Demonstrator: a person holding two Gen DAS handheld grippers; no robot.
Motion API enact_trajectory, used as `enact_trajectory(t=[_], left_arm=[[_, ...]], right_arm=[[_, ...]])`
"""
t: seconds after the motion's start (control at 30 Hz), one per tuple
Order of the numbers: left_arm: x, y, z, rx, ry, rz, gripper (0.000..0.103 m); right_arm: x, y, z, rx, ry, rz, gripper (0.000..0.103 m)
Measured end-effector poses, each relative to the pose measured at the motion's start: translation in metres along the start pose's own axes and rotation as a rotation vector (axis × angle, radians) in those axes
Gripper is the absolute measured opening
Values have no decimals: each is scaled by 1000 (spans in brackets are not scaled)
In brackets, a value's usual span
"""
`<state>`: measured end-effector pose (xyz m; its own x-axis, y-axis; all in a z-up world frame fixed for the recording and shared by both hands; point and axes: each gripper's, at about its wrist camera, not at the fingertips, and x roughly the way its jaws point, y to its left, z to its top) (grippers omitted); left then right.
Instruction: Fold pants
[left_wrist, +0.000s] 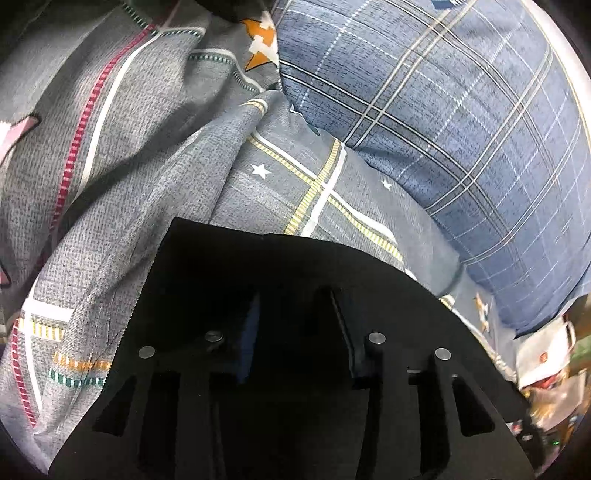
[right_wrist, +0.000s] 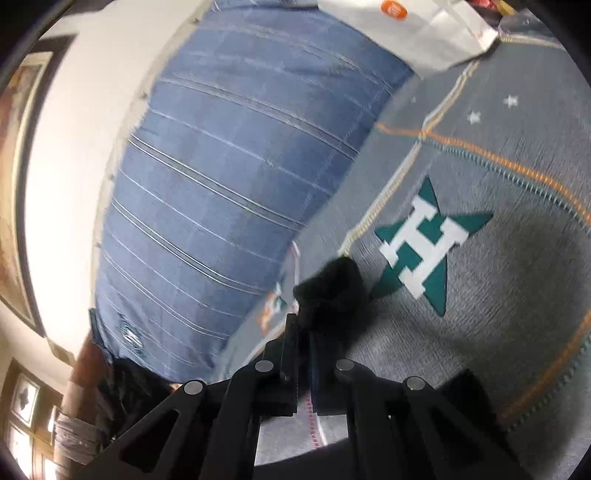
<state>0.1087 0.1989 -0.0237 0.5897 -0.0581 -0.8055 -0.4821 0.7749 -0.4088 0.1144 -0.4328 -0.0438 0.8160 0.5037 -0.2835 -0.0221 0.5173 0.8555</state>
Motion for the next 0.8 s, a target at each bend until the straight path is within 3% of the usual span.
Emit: enact_trajectory(t=[0.17,0.23,0.3,0.37,0.43,0.6,0.7,0.8], left_arm=[[1,-10,-6,51,-18,51,37],[-1,-8,-7,46,-20,47,37],[0,-6,-5,32,-18,33,37],[-1,-3,-5,19,-18,23,37],[-2,-4,-7,18,-19,22,37],[-4,-2,-6,6,-17,7,37],[-4,-4,-7,12,-19,13,37],[-5,0,-6,-13,-18,-8,37]], right_arm=[[-39,57,-9,-253,-100,187,4],[-51,76,-15,-337,-145,216,4],[-47,72,-16,-336,-147,120,4],[-19,35,-11,-251,-51,-123,4],[3,7,-9,-195,32,-241,4],[-22,44,-14,-335,-91,-176,3],[-3,21,-16,-273,-4,-287,4],[3,-2,-16,-198,53,-318,4]])
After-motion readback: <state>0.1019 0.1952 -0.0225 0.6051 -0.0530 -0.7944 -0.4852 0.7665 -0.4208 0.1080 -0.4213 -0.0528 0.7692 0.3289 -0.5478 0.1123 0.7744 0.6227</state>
